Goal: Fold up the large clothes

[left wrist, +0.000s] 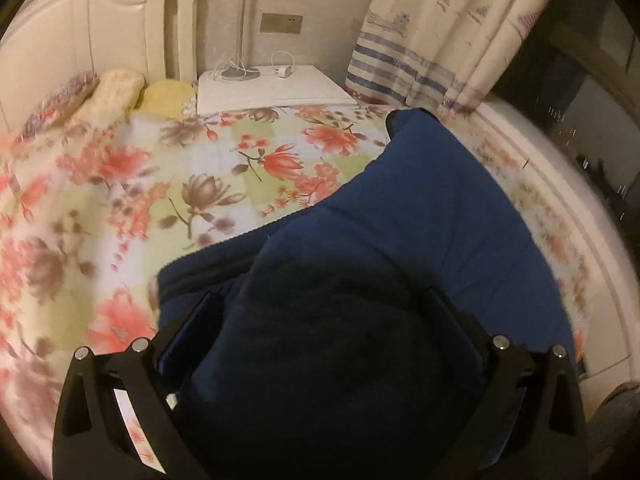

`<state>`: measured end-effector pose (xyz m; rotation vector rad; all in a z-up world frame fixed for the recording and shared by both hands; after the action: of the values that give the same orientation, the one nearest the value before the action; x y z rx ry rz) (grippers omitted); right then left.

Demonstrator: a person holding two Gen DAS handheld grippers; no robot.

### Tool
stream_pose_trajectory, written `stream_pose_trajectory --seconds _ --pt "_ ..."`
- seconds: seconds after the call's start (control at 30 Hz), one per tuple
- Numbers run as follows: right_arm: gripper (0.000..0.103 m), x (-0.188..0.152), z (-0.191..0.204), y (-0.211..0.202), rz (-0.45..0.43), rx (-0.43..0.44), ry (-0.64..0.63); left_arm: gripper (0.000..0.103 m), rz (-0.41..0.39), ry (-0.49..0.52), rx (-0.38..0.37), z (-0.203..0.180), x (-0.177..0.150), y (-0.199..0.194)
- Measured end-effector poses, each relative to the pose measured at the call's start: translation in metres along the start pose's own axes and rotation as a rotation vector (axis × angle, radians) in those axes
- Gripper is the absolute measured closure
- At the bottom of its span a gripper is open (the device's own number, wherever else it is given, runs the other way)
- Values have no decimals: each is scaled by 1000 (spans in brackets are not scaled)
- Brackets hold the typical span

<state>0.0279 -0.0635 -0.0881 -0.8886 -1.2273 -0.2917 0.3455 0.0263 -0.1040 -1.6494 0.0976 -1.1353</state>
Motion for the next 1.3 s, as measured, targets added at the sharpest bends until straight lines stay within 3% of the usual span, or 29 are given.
stream_pose_trajectory --seconds 0.1,0.13,0.2,0.23,0.3,0.33,0.4,0.5,0.6,0.7,0.77,0.9,1.0,1.03,1.07,1.1,1.13,1.2,1.3 --pt "58 18 -25 15 -17 -170 75 2 17 64 47 -9 10 1" --pt "58 23 -34 28 3 -257 107 2 20 73 55 -11 10 0" --pt "58 23 -36 66 103 -306 142 2 23 84 66 -12 10 1" --pt "59 21 -27 80 139 -282 130 2 22 83 66 -12 10 2" --pt "79 7 22 106 225 -201 -23 2 22 82 64 -11 9 1" --pt "78 -3 61 106 244 -77 -167 2 15 76 52 -9 8 2" --pt "77 -19 115 91 266 133 -331 2 6 59 31 -6 6 2" --pt "75 -18 125 71 232 176 -342 2 -4 57 38 -5 5 4" --pt "71 8 76 46 159 127 -136 2 -23 79 103 -12 2 3" --pt "28 25 10 8 43 33 96 2 -37 86 148 -14 0 2" --pt "28 29 -24 1 24 -52 205 2 -28 76 124 -10 0 7" --pt "32 37 -35 29 52 -197 221 2 4 80 94 -6 2 10" --pt "33 25 -21 86 179 -280 153 2 11 121 116 -10 4 9" --pt "34 20 -10 101 225 -266 118 2 16 136 118 -11 5 9" --pt "34 16 11 106 249 -176 74 2 19 159 118 -11 5 8" --pt "34 14 33 102 269 -12 30 2 19 170 118 -12 6 8" --pt "36 11 53 93 254 87 -26 2 21 178 119 -12 6 8" --pt "40 7 78 61 204 207 -113 2 22 178 122 -13 7 9" --pt "39 17 44 23 118 151 -12 2 -1 169 140 -12 6 8"
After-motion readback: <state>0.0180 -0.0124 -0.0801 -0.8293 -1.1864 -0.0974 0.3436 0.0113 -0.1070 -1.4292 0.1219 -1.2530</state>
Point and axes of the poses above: each gripper's, at about its wrist camera, not at the fingertips, and y roughly the way its jaws point, z to its left, x to its top, the point moved 1 cm from there along y, roughly the way its jaws point, and after that the axes turned 15 degrees about y, right-handed, at the moved point
